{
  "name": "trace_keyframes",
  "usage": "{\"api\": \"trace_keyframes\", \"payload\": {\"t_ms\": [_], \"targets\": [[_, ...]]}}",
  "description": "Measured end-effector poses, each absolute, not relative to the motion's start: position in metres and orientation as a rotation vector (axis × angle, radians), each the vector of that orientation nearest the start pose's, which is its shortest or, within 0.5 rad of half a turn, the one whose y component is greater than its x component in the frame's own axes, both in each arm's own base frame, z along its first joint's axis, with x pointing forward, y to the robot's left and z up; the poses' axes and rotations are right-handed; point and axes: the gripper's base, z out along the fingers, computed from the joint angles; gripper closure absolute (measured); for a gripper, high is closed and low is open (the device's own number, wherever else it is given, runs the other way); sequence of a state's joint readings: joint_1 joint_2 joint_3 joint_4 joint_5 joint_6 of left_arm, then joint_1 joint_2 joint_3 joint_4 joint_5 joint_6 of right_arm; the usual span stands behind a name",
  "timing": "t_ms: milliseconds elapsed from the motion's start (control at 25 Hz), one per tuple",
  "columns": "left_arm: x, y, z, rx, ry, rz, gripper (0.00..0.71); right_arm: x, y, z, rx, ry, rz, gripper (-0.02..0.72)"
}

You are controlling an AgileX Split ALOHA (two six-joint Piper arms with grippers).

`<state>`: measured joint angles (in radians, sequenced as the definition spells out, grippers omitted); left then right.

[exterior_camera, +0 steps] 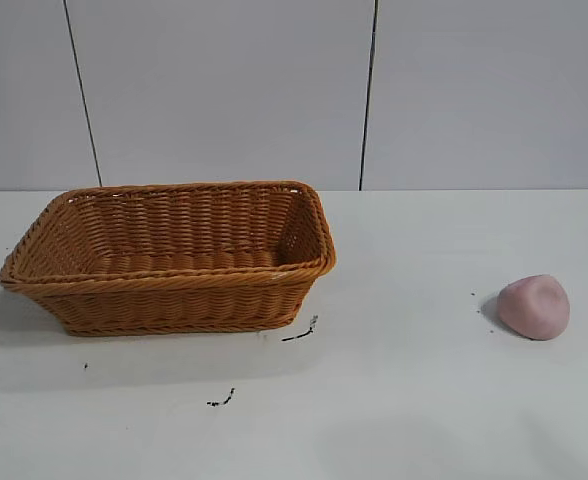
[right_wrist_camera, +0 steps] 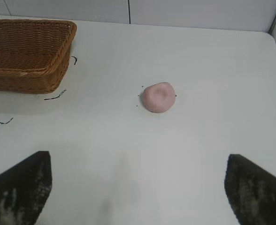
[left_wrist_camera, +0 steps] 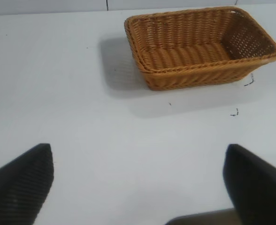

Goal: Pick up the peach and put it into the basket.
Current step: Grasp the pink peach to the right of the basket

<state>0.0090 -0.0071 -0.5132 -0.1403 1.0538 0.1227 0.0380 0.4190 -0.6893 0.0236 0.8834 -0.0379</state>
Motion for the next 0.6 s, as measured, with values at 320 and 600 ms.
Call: {"api": "trace_keyframes", "payload": {"t_ms": [320, 600], "targets": [[-0.008, -0.011, 0.282, 0.122, 2.007, -0.083, 0.016, 0.202, 0.009, 0.34, -0.083, 2.455, 0.03, 0.008], [-0.008, -0.011, 0.282, 0.122, 2.007, -0.083, 0.016, 0.306, 0.013, 0.285, -0.088, 2.714, 0.031, 0.008]]}}
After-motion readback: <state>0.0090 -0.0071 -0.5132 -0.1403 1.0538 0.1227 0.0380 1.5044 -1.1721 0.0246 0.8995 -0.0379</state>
